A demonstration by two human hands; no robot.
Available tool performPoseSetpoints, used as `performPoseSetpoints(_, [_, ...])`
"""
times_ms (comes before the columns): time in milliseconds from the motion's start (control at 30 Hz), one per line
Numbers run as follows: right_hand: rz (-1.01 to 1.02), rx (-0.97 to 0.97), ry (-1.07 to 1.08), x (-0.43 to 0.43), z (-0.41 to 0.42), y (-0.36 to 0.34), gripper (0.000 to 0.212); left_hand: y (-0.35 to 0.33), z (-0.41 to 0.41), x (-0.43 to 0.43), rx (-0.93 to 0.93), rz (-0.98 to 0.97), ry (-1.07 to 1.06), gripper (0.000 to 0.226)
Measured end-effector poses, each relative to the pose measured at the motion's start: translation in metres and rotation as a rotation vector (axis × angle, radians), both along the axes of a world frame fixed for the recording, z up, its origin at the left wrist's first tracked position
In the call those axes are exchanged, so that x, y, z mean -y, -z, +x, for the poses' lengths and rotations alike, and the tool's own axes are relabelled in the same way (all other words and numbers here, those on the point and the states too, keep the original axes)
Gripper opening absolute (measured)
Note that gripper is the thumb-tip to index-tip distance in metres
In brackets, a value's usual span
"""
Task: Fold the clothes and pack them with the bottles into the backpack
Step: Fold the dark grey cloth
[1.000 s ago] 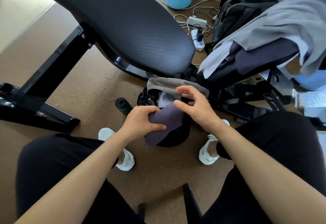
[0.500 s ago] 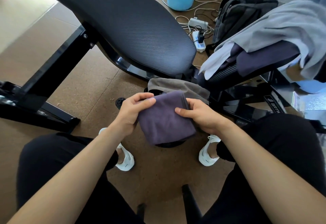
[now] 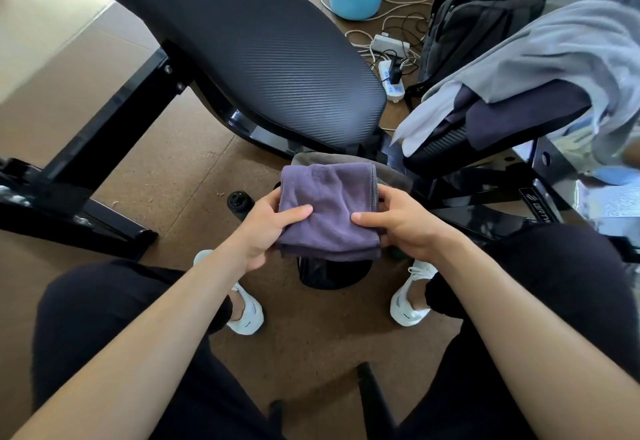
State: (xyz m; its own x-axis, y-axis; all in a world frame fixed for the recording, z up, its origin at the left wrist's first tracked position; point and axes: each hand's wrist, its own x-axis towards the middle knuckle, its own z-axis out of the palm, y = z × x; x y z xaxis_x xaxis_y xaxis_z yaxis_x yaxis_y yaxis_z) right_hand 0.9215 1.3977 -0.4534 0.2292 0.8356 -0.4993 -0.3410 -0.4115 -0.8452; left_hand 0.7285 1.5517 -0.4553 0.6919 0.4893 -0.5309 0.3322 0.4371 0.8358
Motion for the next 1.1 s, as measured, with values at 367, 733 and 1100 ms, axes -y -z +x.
performPoseSetpoints(367, [0.167, -0.213, 0.085, -0.001, 0.005, -0.010, 0.055, -0.002, -0.011, -0.017, 0.219, -0.160, -0.085, 0.039])
performPoseSetpoints(733, [0.047, -0.231, 0.097, -0.006, -0.001, -0.005, 0.020, -0.004, -0.008, -0.014, 0.132, -0.154, 0.089, 0.029])
performPoseSetpoints(1100, [0.053, 0.384, -0.308, 0.004, -0.021, 0.008, 0.024, 0.025, -0.004, -0.004, -0.174, 0.346, 0.835, 0.070])
